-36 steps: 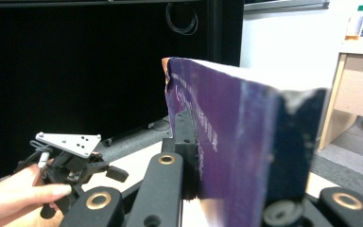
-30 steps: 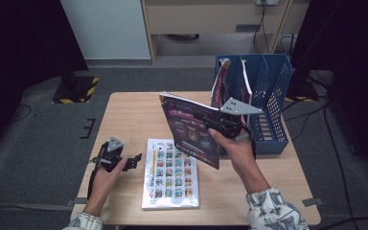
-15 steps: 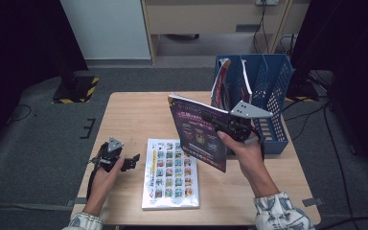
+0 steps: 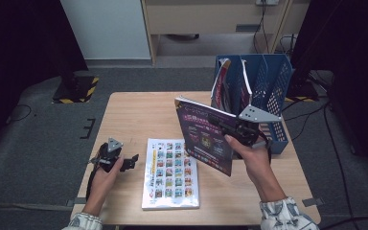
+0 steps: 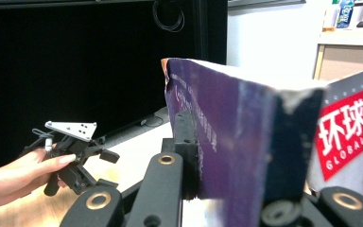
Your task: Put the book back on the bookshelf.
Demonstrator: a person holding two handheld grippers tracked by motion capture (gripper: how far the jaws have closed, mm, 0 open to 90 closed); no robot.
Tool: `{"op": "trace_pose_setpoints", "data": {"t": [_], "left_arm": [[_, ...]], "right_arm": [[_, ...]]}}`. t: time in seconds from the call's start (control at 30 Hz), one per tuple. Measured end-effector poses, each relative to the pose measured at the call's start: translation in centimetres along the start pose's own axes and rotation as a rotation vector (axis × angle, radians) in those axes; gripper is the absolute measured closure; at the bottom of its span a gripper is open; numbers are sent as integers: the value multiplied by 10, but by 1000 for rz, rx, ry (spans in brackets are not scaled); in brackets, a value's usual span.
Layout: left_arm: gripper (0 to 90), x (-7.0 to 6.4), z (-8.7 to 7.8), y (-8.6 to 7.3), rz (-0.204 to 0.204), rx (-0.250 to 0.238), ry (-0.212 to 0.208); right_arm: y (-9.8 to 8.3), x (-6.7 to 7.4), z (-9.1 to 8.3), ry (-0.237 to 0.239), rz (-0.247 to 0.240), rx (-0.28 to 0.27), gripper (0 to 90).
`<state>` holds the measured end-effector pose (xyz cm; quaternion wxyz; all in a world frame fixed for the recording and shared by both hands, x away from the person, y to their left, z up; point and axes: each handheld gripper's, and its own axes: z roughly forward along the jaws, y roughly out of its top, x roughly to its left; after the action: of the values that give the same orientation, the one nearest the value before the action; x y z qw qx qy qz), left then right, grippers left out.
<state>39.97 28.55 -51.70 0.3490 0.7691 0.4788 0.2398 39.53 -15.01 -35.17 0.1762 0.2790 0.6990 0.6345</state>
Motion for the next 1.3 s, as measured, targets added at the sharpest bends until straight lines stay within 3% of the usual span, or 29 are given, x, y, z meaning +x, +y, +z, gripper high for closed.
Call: {"op": "trace_pose_setpoints", "data": {"t": [1.3], "left_arm": [[57, 0, 3, -2, 8, 19, 16]], "right_arm": [[-8, -9, -57, -45, 23, 4, 838]]}}
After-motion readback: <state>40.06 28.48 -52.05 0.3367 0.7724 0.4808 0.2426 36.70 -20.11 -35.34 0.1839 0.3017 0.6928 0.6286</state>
